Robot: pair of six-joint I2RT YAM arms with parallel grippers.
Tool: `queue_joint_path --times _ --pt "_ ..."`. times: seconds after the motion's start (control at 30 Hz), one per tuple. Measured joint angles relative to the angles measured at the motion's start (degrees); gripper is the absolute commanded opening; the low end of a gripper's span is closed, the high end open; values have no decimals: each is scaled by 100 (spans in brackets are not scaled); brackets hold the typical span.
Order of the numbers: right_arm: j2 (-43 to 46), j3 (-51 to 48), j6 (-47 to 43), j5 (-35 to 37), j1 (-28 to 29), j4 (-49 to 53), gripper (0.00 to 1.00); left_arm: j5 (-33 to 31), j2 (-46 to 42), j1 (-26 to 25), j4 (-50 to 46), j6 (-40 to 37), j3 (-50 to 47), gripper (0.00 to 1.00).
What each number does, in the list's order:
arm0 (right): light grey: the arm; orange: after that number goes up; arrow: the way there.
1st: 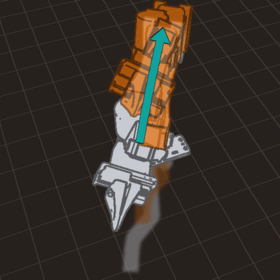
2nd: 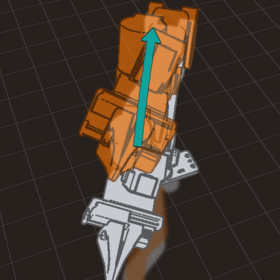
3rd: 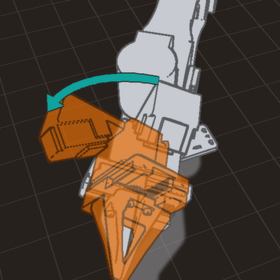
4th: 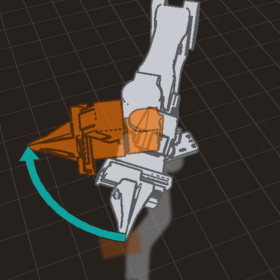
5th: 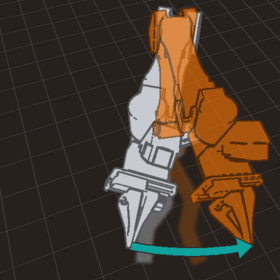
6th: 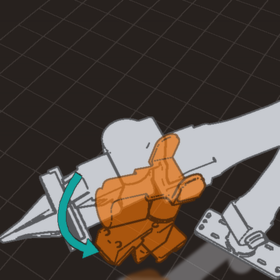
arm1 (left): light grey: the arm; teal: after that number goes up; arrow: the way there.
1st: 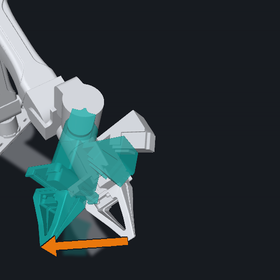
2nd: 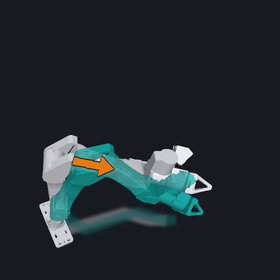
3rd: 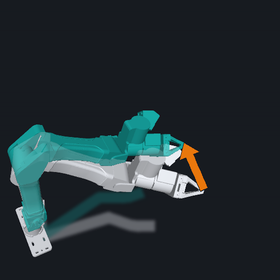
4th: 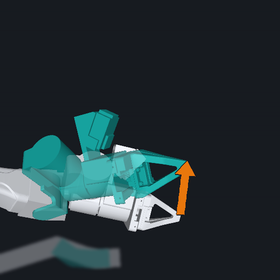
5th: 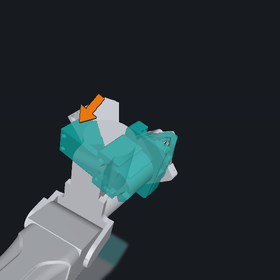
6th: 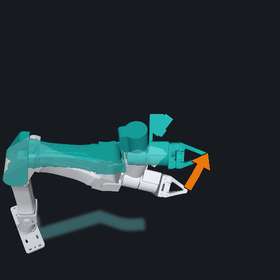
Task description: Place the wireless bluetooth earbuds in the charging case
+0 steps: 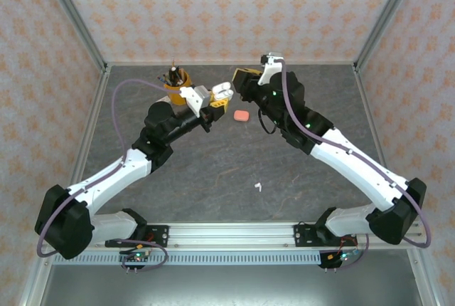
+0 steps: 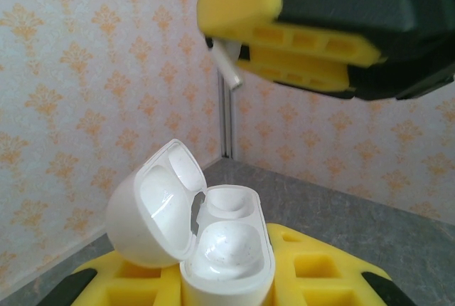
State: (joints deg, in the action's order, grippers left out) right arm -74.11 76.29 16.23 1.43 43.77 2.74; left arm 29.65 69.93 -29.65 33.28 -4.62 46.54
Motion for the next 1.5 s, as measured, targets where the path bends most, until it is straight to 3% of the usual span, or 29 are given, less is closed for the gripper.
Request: queue_joint_path --times 0.67,1.5 --pt "208 -612 4 -1331 -7 -826 27 125 63 -107 114 -149 249 0" --pt "227 -800 109 -1650 -11 -1239 26 151 83 -151 90 -138 411 0"
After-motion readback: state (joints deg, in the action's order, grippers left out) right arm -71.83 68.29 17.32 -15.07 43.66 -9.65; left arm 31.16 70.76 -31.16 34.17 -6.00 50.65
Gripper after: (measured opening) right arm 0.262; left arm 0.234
